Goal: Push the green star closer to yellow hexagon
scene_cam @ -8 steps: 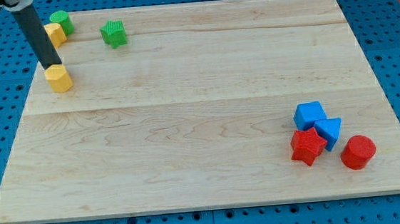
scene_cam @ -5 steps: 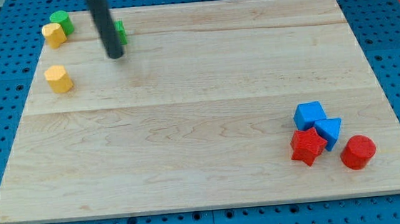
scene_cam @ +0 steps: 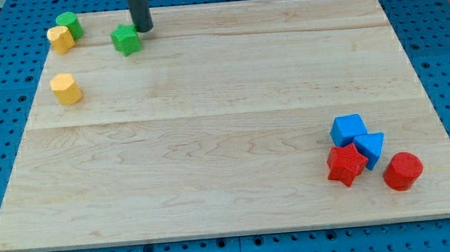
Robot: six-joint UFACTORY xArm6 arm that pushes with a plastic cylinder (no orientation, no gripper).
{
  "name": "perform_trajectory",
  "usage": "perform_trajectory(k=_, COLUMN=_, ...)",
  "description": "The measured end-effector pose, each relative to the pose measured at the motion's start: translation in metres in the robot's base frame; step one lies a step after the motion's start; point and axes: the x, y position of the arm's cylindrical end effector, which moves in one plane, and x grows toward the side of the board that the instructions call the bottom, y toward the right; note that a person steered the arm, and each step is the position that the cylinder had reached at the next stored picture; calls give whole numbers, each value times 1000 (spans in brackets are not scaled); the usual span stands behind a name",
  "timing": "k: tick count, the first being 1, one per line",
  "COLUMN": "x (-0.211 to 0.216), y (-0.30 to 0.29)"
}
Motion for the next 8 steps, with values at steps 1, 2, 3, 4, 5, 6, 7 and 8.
perform_trajectory(k=1, x=23, y=-6)
perform_trajectory(k=2, x=46, y=-19)
perform_trajectory(k=3, x=59, y=-48)
perform_trajectory(k=4, x=55, y=-48)
perform_trajectory(k=5, x=50, y=-62)
perform_trajectory(k=6, x=44, y=-87)
perform_trajectory(k=7, x=66, y=-100)
perform_trajectory(k=8, x=90, y=-100)
